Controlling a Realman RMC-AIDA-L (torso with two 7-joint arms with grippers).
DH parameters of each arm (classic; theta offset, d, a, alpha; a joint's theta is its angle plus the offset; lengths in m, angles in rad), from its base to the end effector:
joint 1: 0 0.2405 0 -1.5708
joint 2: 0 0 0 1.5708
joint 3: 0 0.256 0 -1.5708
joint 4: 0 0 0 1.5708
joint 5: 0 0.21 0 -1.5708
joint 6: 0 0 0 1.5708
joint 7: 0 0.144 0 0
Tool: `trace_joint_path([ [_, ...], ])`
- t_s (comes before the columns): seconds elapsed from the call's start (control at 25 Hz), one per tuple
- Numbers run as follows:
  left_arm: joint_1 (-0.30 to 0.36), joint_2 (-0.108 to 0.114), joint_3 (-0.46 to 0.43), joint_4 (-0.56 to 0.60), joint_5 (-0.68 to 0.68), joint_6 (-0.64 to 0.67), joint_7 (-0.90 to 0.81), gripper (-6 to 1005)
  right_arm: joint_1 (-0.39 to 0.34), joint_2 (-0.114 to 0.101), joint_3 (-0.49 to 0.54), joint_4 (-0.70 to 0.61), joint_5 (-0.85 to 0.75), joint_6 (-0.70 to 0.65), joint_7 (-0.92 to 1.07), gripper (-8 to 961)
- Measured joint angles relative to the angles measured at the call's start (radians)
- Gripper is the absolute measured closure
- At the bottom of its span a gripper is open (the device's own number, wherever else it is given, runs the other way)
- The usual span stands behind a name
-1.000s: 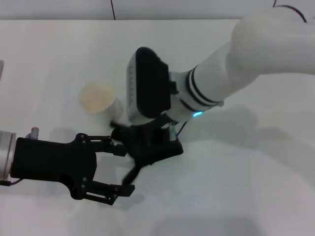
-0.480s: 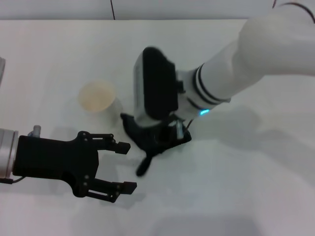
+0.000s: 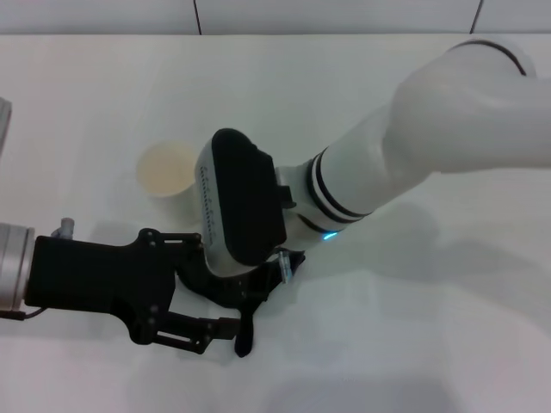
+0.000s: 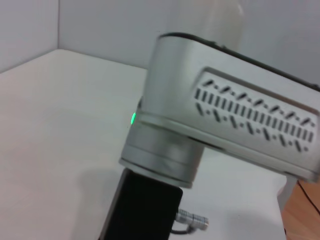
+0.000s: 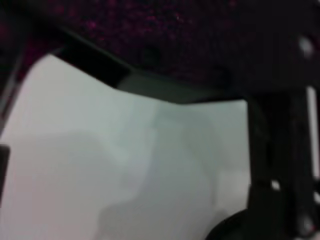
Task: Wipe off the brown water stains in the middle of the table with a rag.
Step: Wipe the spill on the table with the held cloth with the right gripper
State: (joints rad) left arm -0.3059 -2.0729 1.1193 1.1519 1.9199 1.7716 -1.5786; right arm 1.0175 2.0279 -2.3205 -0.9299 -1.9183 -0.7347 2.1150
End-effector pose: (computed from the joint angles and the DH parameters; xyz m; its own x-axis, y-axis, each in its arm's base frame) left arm -0.2300 0.2710 0.0118 0.9290 0.2308 0.2892 0.2291 -0.9726 0.0402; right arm 0.0767 0.3329 -0.1706 0.9381 0.2619 0.2269 0.2856 -0.9551 -0.0786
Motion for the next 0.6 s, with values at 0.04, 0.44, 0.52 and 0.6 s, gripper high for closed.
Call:
trace_joint_path([
  [0.04, -0.001, 0.0, 0.001, 0.0, 0.0, 0.0, -0.001, 137, 0.0, 0.0, -0.009, -0.002, 0.0, 0.015, 0.0, 882],
  [0.44, -0.003, -0.003, 0.002, -0.001, -0.003, 0.0, -0.005, 137, -0.004, 0.0, 0.053, 0.07, -0.031, 0.072, -0.001, 883],
  [0.52, 0.0, -0.003, 0.0, 0.0, -0.004, 0.0, -0.006, 137, -0.017, -0.001, 0.098, 0.071, -0.053, 0.057, -0.001, 883],
  [0.6, 0.005, -0.003, -0.004, 0.002, -0.005, 0.0, -0.006, 137, -0.043, -0.003, 0.152, 0.044, -0.095, 0.019, 0.0, 883],
])
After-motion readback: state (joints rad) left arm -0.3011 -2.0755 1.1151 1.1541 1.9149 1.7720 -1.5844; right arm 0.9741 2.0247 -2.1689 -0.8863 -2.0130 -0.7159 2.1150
